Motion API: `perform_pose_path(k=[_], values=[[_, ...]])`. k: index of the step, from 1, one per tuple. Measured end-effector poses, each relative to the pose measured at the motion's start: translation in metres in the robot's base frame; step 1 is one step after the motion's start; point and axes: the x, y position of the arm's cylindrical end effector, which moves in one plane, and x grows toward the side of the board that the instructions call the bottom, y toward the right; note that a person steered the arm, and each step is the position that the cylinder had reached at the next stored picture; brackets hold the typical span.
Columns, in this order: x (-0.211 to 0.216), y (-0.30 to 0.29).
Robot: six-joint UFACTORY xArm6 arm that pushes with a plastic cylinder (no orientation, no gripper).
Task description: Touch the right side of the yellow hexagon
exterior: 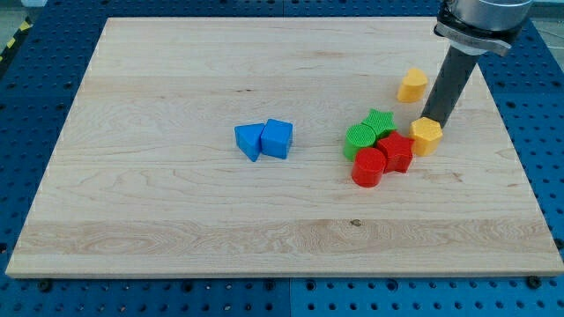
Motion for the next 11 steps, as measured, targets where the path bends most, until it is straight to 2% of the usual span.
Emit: perform_pose_path(k=[1,2,3,11], values=[[-0.001,0.021],[0.010,0.054],[0.033,0.059],[0.042,0.010]])
